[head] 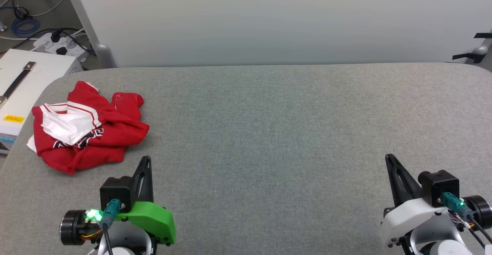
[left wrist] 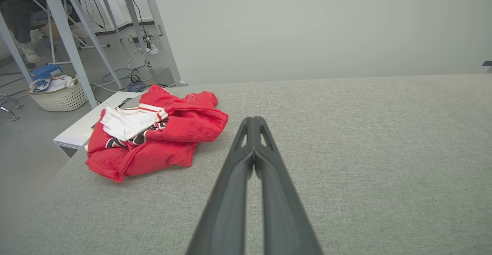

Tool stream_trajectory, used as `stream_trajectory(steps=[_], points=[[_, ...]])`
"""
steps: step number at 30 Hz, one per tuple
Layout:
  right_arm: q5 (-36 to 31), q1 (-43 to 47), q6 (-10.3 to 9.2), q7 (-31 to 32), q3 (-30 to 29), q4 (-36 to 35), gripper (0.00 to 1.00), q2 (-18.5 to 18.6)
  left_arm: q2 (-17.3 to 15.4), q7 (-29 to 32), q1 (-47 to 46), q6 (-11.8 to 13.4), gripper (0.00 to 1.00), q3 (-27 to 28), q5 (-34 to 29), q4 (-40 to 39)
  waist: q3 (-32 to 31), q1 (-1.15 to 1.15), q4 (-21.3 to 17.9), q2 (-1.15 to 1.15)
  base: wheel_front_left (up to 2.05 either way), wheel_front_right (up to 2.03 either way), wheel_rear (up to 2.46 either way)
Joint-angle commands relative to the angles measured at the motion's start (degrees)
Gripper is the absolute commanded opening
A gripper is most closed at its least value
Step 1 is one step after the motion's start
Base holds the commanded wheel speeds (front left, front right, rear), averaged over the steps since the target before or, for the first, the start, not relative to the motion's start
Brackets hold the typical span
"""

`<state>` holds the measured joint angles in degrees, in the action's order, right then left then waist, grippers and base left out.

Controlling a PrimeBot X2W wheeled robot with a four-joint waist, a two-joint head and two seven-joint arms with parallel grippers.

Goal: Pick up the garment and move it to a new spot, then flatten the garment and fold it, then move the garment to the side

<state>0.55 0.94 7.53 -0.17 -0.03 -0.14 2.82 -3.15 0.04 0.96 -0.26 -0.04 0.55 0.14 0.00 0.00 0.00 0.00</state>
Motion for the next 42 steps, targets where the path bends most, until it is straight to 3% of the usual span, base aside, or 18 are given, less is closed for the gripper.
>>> stream_trajectory(steps=[1,21,22,42], points=[[-0.55,-0.94,-0.04,0.17,0.03,0.14,0.0,0.06,0.27,-0.04,-0.96,0.26,0.0,0.04,-0.55,-0.14,0.0,0.0,0.0,0.0,0.0,0.0,0.0],[-0.55,-0.94,-0.04,0.17,0.03,0.14,0.0,0.06,0.27,-0.04,-0.96,0.26,0.0,0.04,-0.55,-0.14,0.0,0.0,0.0,0.0,0.0,0.0,0.0],[0.0,0.0,0.0,0.0,0.0,0.0,1.0,0.0,0.0,0.0,0.0,0.0,1.0,0.0,0.0,0.0,0.0,0.0,0.0,0.0,0.0,0.0,0.0],[1.71,0.27,-0.01,-1.95,-0.94,-1.37,1.0,0.0,0.03,-1.98,-0.17,1.6,1.0,-0.71,0.38,-0.5,0.16,0.0,0.04,0.0,0.0,0.0,0.0]])
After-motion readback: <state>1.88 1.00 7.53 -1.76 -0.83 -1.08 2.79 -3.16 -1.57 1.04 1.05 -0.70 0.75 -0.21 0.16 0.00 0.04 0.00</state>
